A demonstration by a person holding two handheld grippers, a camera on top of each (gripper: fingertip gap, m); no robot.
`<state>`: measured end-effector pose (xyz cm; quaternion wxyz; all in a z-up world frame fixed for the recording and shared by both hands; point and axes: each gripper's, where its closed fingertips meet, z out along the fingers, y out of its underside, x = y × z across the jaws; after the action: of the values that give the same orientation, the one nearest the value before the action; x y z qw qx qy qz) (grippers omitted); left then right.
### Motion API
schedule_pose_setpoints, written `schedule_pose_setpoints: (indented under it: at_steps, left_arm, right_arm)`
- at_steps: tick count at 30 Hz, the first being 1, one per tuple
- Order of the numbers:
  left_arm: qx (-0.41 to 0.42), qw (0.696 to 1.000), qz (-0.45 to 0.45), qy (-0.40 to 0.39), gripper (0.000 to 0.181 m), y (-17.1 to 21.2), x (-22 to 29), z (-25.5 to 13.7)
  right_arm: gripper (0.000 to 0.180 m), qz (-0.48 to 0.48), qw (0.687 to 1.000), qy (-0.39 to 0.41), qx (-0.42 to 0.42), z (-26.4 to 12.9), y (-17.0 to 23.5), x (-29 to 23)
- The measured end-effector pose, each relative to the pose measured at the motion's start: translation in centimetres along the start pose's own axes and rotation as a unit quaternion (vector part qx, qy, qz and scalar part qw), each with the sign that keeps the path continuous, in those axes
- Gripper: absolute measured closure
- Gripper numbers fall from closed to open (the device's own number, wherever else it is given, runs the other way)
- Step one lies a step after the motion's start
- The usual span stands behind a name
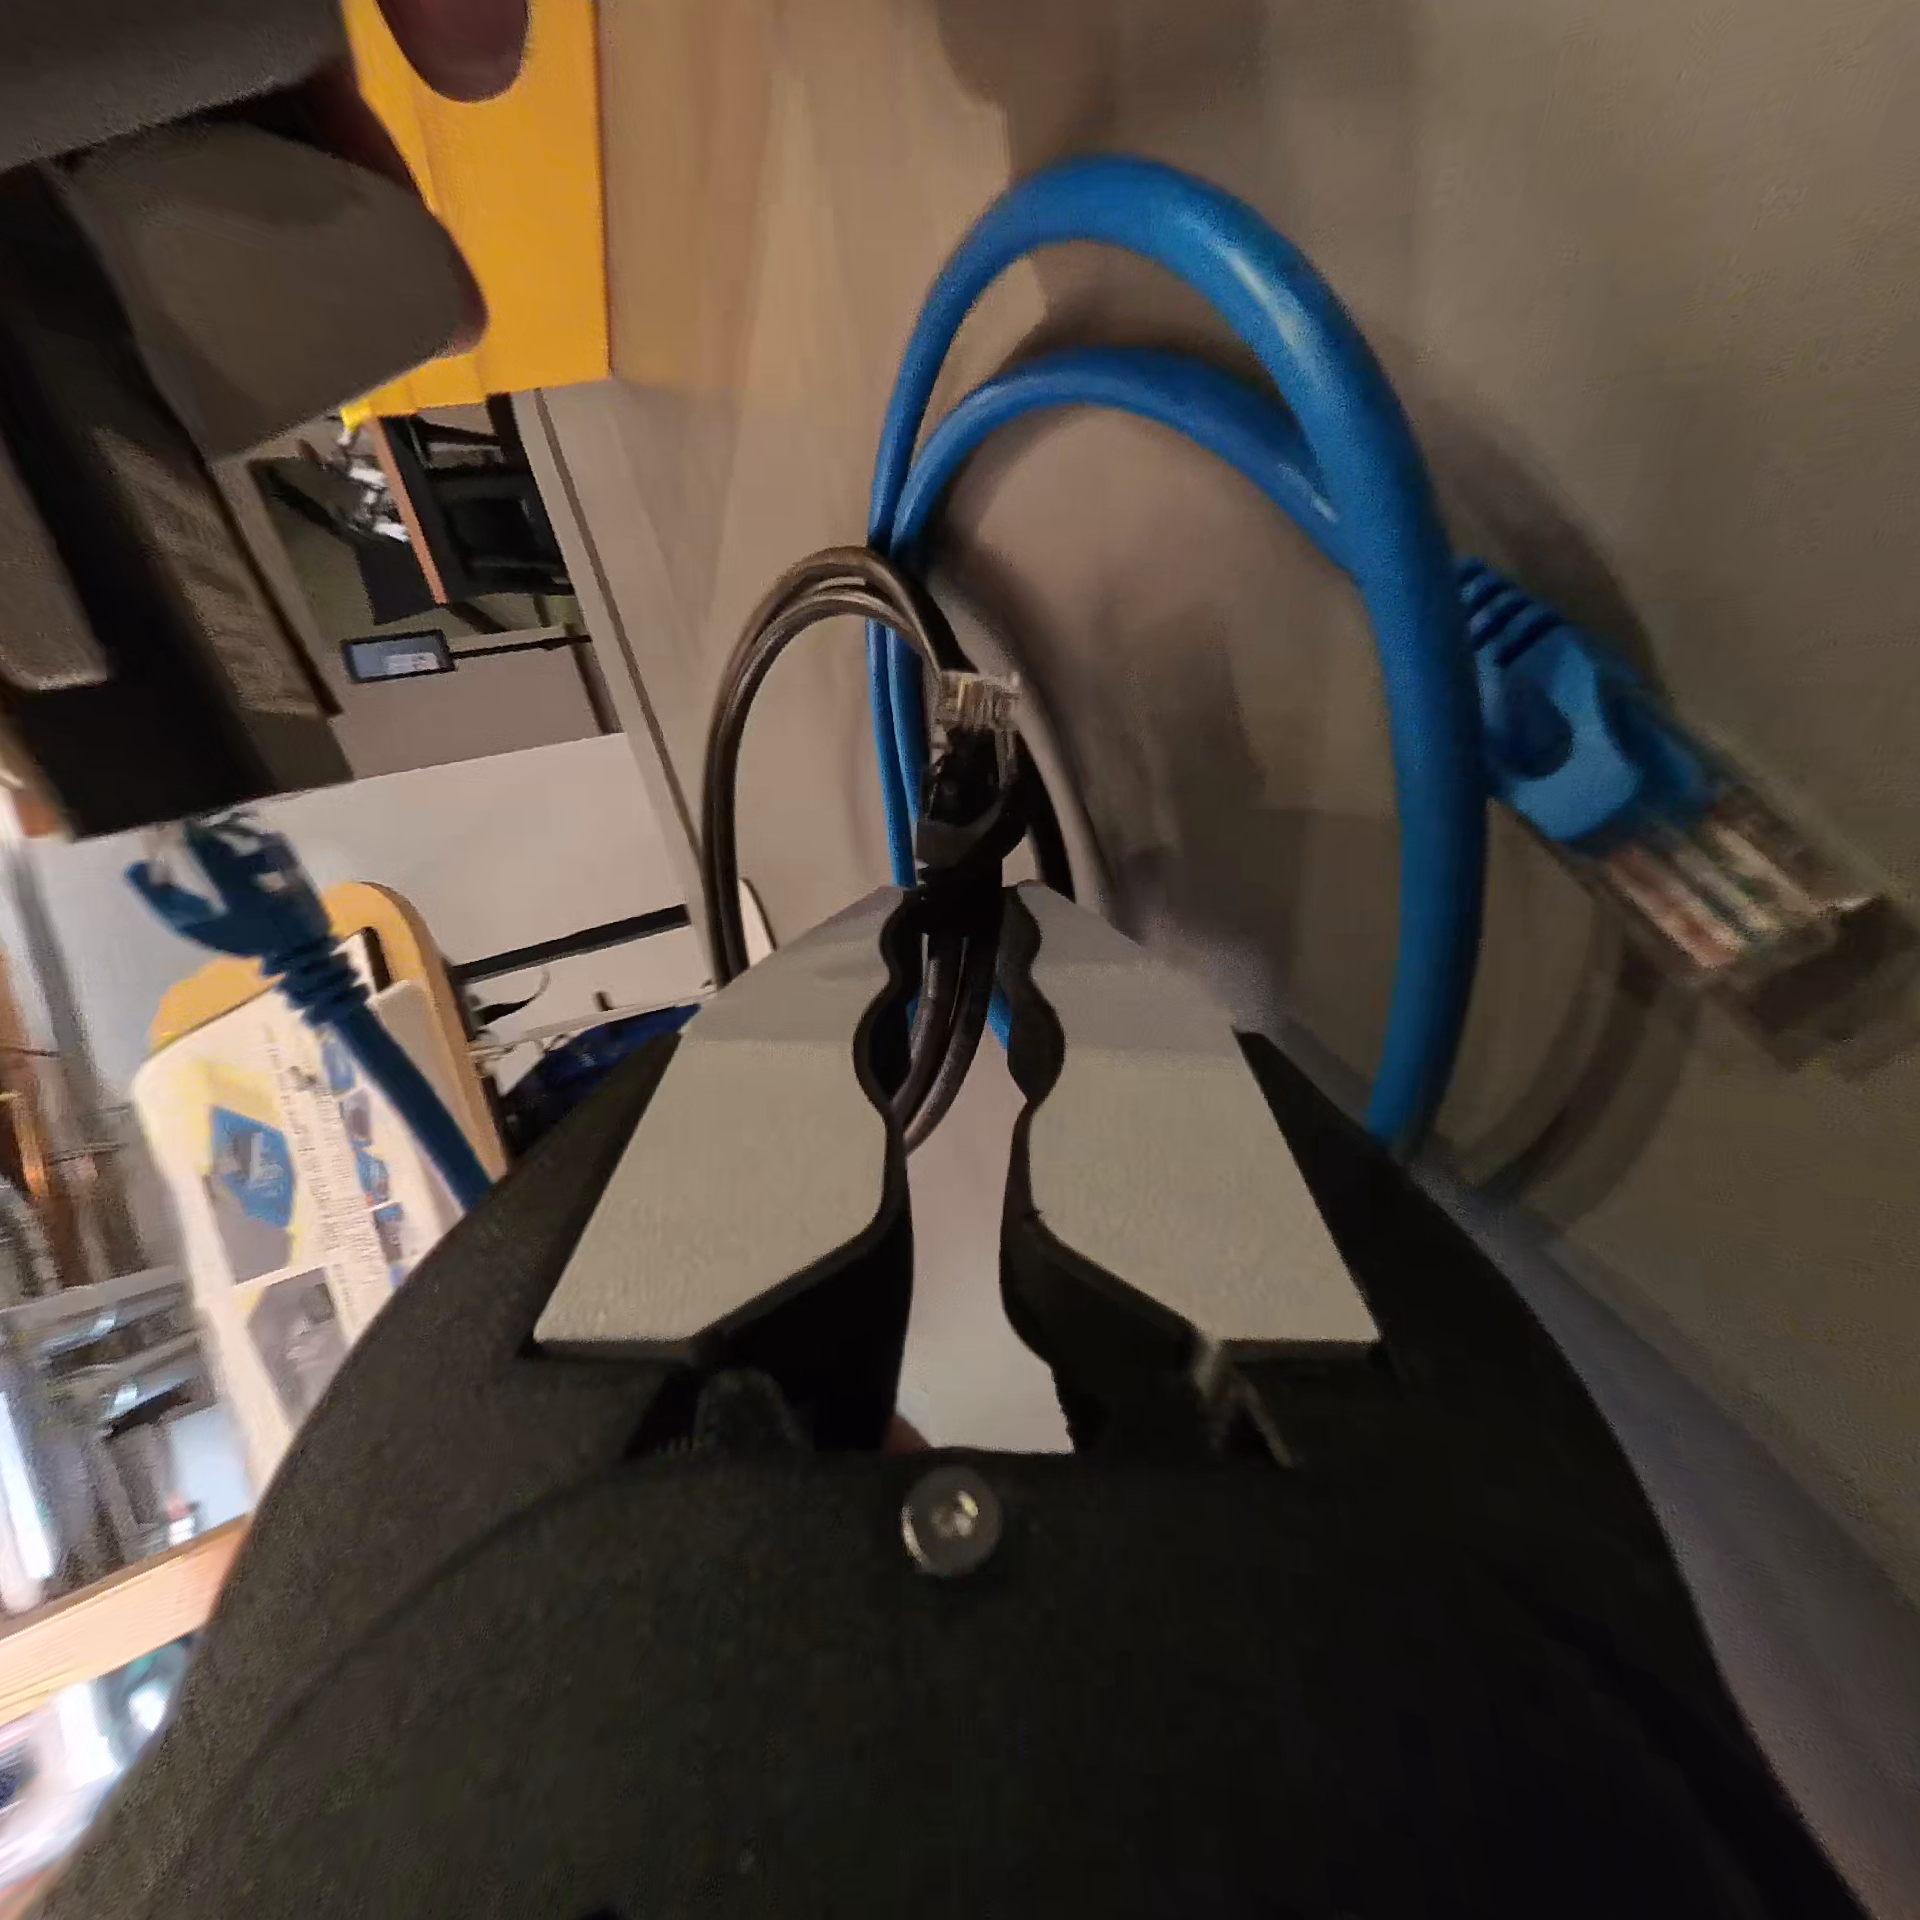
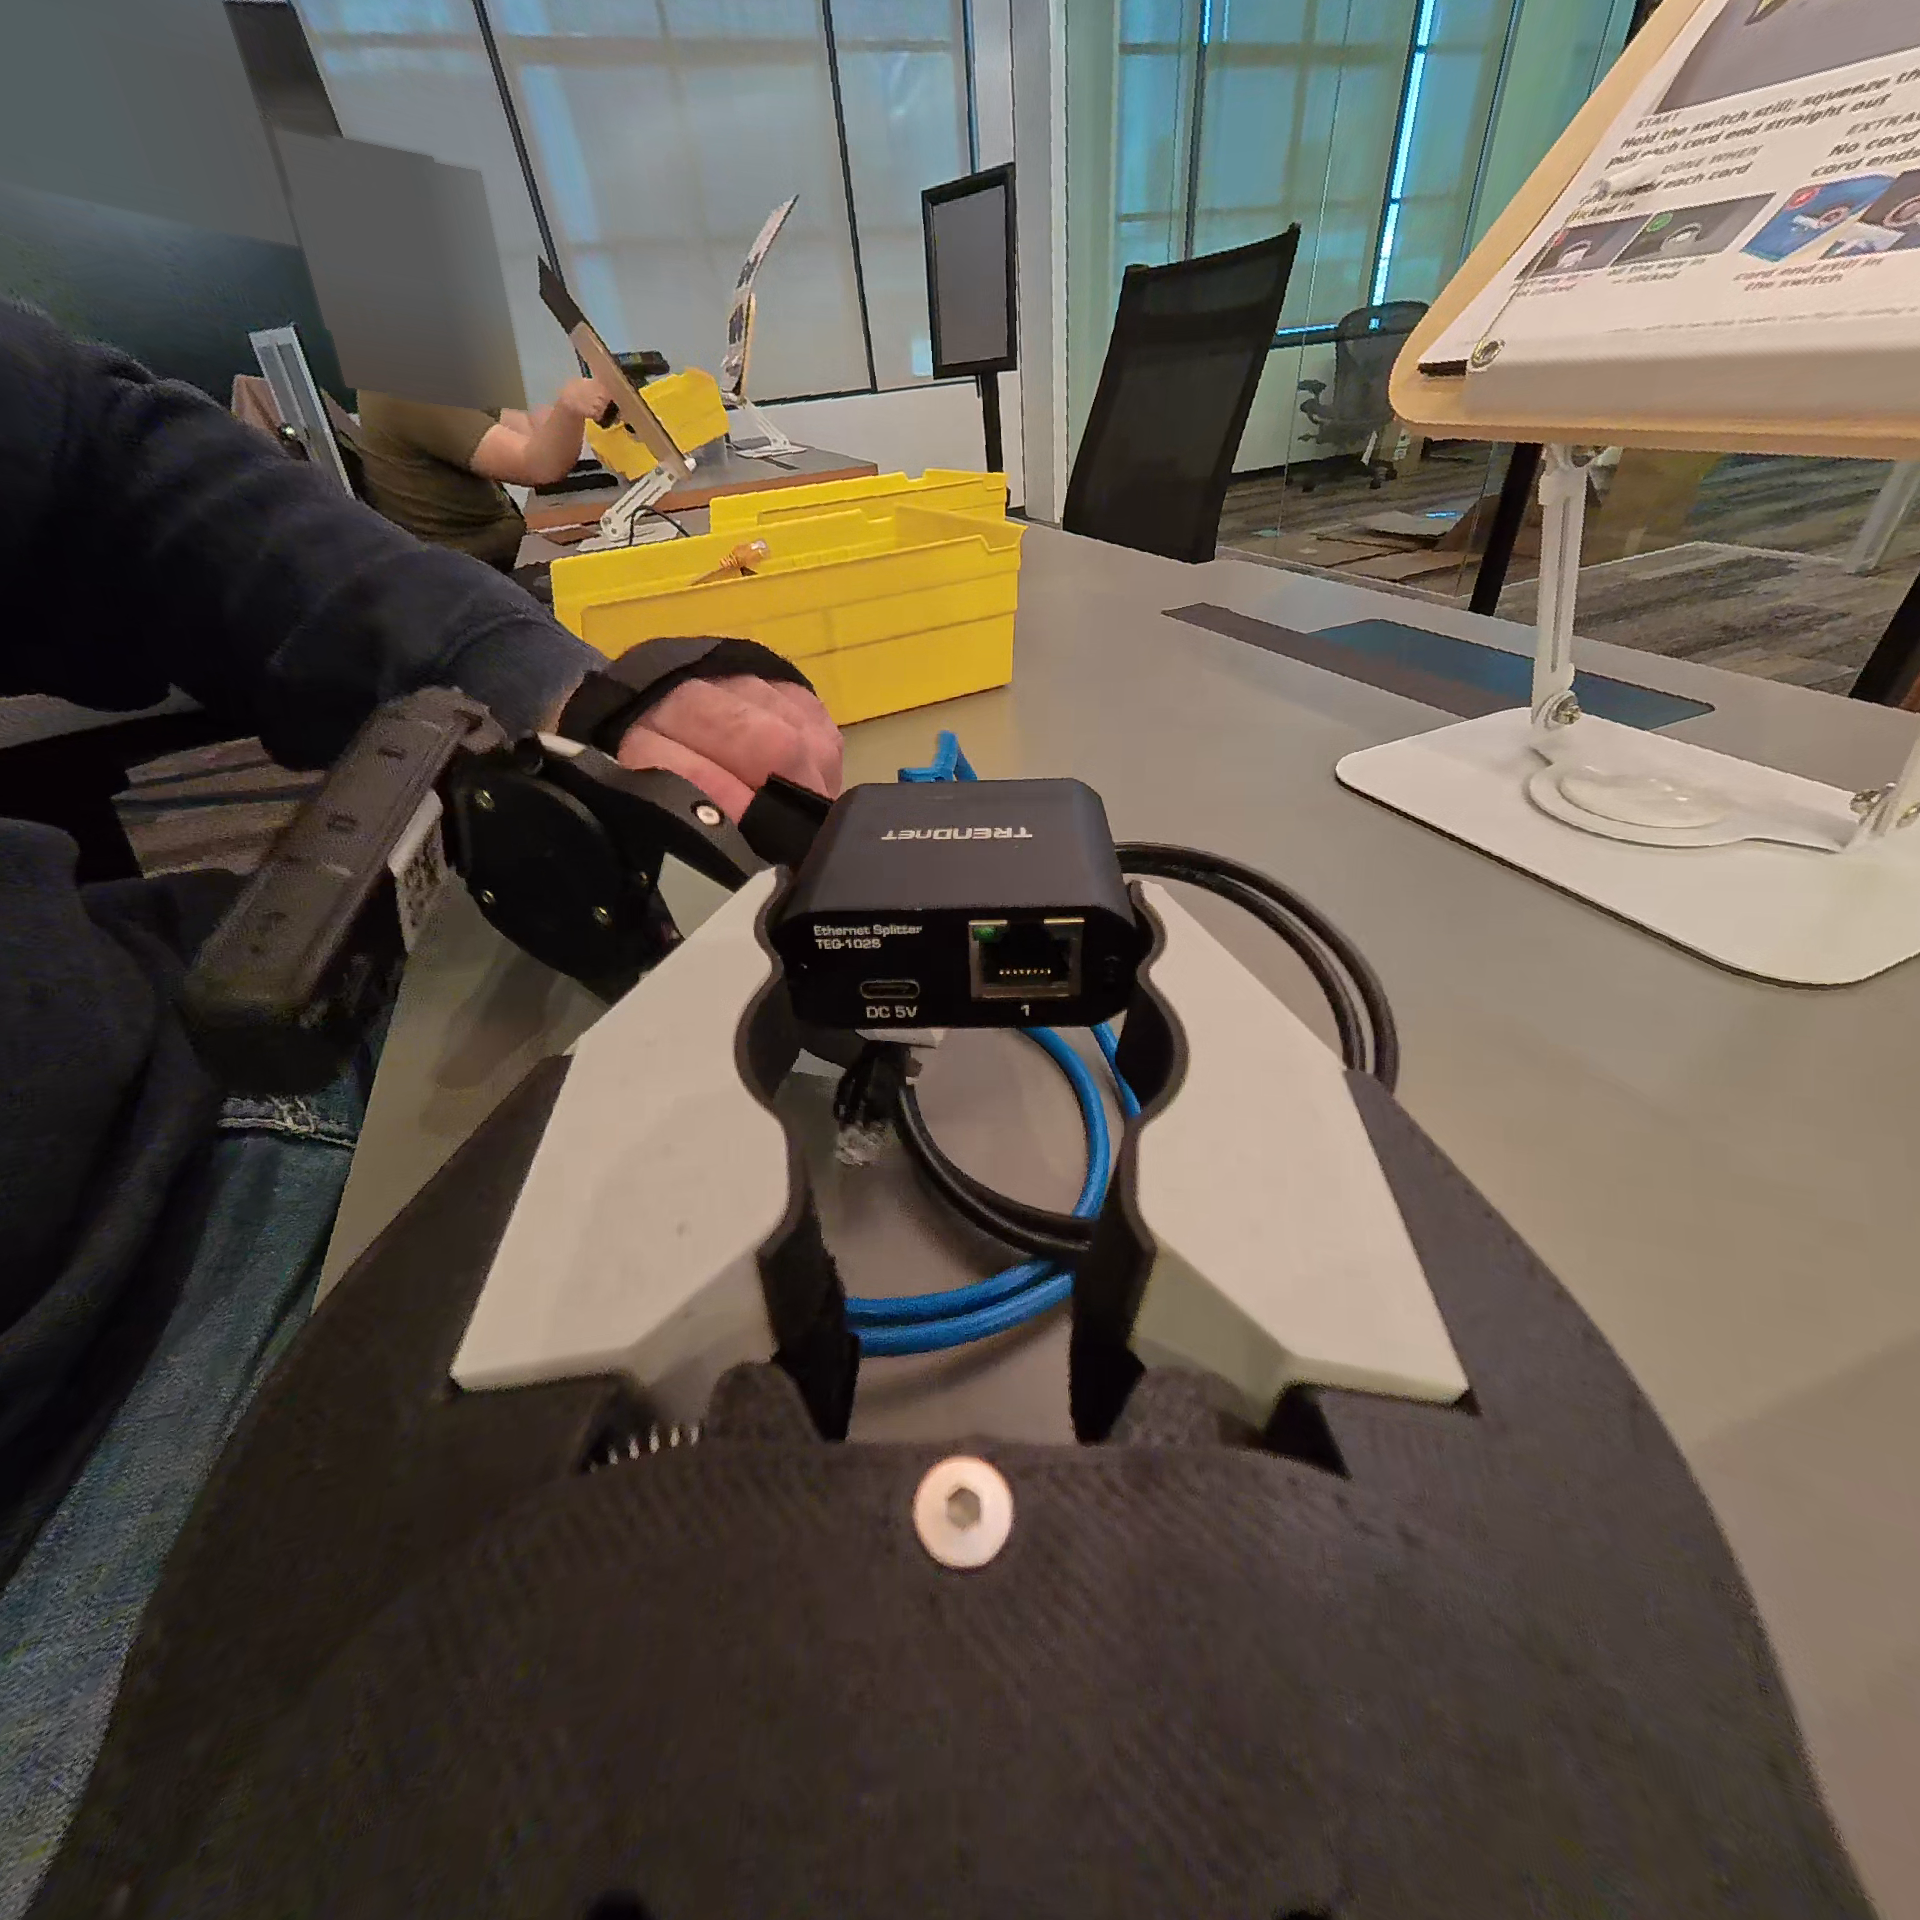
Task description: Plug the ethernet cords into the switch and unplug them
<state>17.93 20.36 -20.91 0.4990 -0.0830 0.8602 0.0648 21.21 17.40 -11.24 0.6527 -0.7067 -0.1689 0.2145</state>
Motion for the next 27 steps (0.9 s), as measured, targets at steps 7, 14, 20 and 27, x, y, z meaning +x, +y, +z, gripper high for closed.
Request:
schedule_pose_setpoints:
  at_steps: [7, 14, 20, 27]
  left_arm:
    - [0.0, 0.983, -0.132, 0.124, 0.169, 0.3, -0.9, -2.6]
    - [0.035, 0.945, -0.237, 0.223, 0.171, 2.0, -2.8, -8.3]
    - [-0.007, 0.91, -0.303, 0.282, 0.171, 6.1, -3.6, -12.7]
    - [-0.044, 0.862, -0.324, 0.389, 0.172, 8.0, -3.7, -14.2]
  right_arm:
    - [0.12, -0.012, 1.0, 0.009, -0.006, -0.1, 0.2, 0.2]
    - [0.119, -0.013, 1.0, 0.023, -0.005, -0.4, 0.3, 0.8]
    - [0.119, -0.033, 0.999, 0.014, -0.017, -0.1, 0.8, 0.3]
    - [0.12, -0.085, 0.996, -0.022, -0.022, 0.8, 0.7, -2.0]
